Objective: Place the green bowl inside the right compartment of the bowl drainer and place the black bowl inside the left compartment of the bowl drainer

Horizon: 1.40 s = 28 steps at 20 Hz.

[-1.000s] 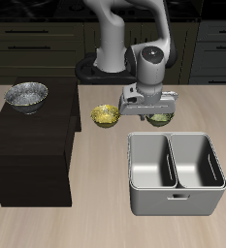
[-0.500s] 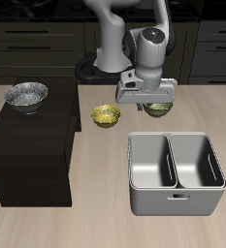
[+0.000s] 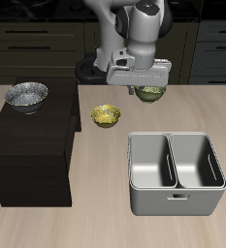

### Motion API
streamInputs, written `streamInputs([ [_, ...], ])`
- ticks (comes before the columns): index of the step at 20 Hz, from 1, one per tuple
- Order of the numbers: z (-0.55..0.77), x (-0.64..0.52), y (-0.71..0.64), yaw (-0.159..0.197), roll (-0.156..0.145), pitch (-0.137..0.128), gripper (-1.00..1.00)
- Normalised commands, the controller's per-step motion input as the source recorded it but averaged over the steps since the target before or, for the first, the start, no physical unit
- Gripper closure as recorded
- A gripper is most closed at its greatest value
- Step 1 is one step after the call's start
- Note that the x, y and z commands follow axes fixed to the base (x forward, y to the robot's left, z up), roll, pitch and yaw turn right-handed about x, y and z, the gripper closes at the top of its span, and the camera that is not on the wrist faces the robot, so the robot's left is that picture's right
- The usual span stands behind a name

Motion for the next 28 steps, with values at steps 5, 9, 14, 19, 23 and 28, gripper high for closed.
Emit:
streamInputs([
  [5,0.49,0.12,-0.15,0.027,-0.025,-0.058,1.0],
  [9,0.43,0.12,-0.17,0.003,-0.036,-0.043,1.0],
  [14,0.27,0.24,-0.1,-0.003,-0.007,-0.005,1.0],
  [19,0.36,0.24,-0.13,-0.027,-0.025,-0.01,1.0],
  [23,0.43,0.21,-0.07,0.008,-0.022,-0.039,1.0],
  [28,0.36,0.24,-0.11,-0.015,-0.039,-0.026,1.0],
])
